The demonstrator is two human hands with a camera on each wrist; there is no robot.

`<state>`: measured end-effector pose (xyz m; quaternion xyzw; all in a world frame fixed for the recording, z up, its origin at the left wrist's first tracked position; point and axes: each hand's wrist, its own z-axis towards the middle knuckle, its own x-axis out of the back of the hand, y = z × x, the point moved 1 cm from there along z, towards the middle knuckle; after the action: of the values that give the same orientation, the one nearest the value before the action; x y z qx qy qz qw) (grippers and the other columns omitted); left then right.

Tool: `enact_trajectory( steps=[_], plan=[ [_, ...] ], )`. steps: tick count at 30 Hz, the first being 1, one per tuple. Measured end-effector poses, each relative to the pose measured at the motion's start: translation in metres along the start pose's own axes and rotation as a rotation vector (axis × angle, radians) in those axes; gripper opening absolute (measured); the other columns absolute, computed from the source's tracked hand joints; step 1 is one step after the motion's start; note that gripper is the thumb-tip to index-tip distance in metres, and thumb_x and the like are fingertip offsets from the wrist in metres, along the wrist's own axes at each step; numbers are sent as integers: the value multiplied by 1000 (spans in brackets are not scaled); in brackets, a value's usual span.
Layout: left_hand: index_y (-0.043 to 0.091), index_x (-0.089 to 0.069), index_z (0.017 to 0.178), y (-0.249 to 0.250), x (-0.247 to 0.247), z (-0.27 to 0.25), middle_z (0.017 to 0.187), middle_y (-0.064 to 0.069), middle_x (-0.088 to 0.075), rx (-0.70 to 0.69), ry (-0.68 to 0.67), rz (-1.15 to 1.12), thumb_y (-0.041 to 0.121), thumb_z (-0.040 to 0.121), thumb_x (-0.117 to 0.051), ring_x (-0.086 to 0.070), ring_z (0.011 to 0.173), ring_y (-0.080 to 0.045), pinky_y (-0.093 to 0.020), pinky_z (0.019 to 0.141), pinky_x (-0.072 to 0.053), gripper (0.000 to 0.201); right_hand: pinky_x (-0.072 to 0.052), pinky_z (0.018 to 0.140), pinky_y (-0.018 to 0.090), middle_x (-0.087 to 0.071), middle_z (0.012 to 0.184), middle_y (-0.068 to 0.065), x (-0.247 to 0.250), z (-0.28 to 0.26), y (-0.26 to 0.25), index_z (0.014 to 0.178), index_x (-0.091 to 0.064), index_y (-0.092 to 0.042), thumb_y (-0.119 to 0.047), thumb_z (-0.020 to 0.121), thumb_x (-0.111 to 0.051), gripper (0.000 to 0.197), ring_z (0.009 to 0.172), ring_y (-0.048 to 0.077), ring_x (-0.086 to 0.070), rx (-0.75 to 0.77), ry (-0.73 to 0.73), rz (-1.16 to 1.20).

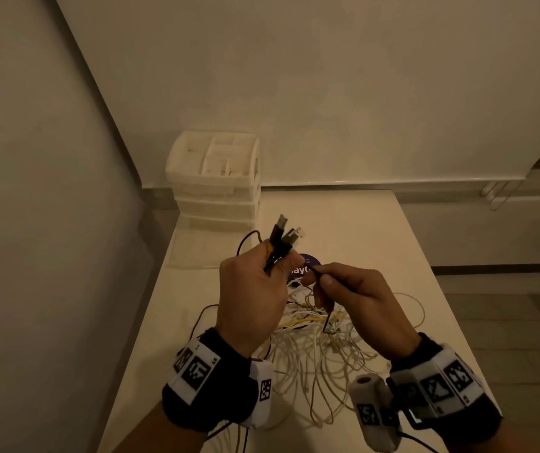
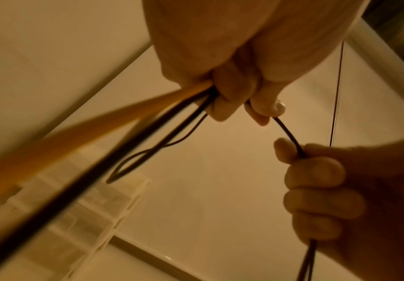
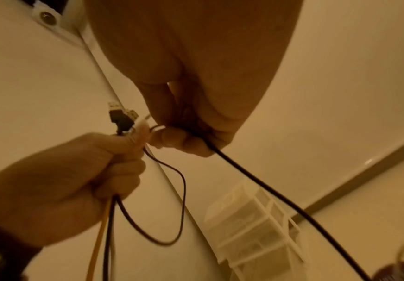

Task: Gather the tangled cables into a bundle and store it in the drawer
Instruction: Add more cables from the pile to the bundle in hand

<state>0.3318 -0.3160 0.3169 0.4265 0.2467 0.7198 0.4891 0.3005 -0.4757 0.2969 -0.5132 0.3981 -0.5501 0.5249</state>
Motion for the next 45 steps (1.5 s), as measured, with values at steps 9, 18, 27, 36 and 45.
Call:
enact_trajectory(
  steps=[9,18,27,36,45],
  plan=[
    [23,-62,72,-8,35,21,53,22,-58,167,351,-150,40,81,-64,-51,53,6,-9,57,-40,20,-42,63,29,-53,62,-2,3,-2,78,80,-62,-14,-20,97,-46,24,59,12,-48,-81,26,-127],
    [5,-58,128,5,20,-2,100,22,-67,17,148,-61,18,85,-69,-54,72,24,0,68,-43,46,-36,54,24,-56,59,-1,6,4,50,67,-65,-14,-11,96,-55,31,52,9,-46,-55,108,-316],
    [21,-59,127,3,13,4,101,36,-65,-76,-31,-123,15,87,-69,-65,89,10,-12,79,-52,42,-31,54,34,-39,46,-1,34,20,20,55,-64,-14,-10,88,-56,34,47,16,-33,-183,163,-294],
    [11,-73,90,1,-11,6,58,7,-60,-131,-121,147,2,82,-72,-49,51,-6,-10,49,-29,12,-37,56,23,-52,53,-6,26,19,-20,83,-73,-11,-11,99,-51,28,52,8,-43,-8,-93,-137],
    [6,-74,99,-1,13,19,69,13,-64,-28,271,56,22,88,-67,-56,58,10,-7,52,-38,21,-40,60,21,-55,61,-1,19,14,48,77,-65,-15,-21,100,-46,30,57,8,-49,37,-29,-116]
  ],
)
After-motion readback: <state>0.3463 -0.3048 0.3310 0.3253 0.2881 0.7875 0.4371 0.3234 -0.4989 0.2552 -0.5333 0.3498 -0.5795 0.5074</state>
